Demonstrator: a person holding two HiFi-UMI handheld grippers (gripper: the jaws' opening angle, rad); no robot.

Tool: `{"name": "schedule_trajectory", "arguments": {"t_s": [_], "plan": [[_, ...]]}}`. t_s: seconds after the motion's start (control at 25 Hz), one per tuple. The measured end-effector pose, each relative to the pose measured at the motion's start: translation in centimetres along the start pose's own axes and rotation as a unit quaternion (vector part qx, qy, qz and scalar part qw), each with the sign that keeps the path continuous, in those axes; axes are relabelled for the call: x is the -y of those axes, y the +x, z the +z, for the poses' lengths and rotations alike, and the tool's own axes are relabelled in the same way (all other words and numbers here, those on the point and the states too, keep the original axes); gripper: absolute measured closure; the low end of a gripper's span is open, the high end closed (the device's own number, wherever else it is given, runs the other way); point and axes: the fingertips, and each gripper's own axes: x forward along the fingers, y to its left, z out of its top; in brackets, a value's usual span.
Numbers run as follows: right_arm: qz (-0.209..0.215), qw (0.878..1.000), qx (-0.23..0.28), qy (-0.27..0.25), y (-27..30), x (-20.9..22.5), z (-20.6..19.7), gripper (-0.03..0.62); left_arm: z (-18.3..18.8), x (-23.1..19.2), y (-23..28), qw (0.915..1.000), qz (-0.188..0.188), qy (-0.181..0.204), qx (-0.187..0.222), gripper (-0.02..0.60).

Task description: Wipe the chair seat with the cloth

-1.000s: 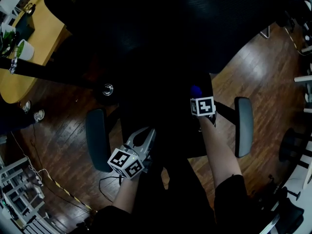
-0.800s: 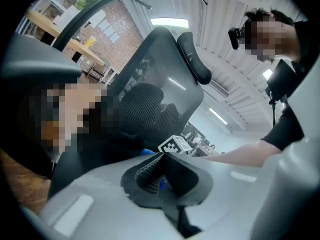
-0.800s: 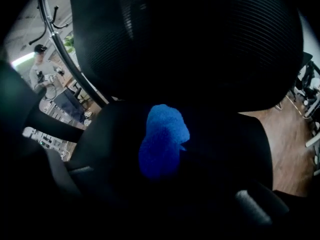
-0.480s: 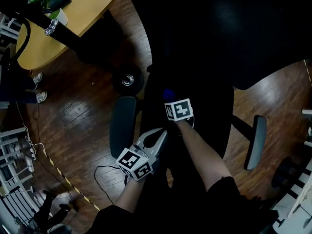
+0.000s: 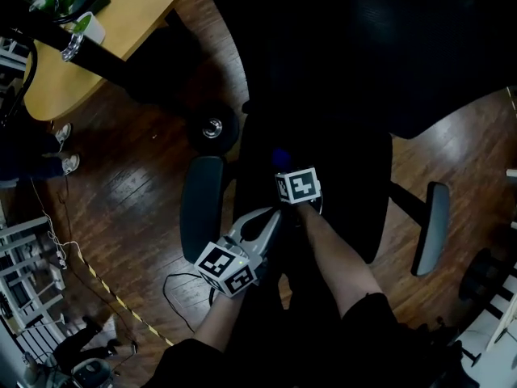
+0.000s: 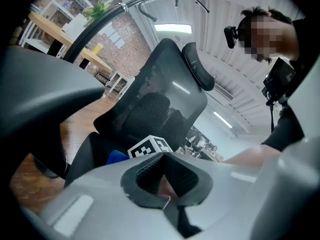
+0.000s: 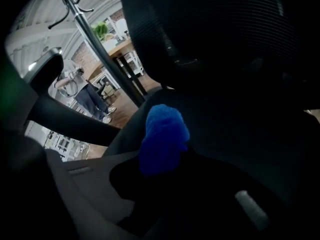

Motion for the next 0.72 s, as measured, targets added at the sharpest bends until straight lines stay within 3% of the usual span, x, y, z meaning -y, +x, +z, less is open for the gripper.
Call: {"name": "schedule_trajectory", "arguments": {"t_s": [0.44,0.72], "plan": [[-0.104,0.989,0.015,0.101,-9.2,15.8,-6.2,0.554,-2.9,3.8,4.9,0.9965,-0.059,0.022,-0.055,0.589],[-0.135,0.981,0.022,0.136,-14.2,21.5,-9.3,0.555,-4.0,5.8,6.7,0.9946,-0.072,0.028,-0.069,0.589]]}}
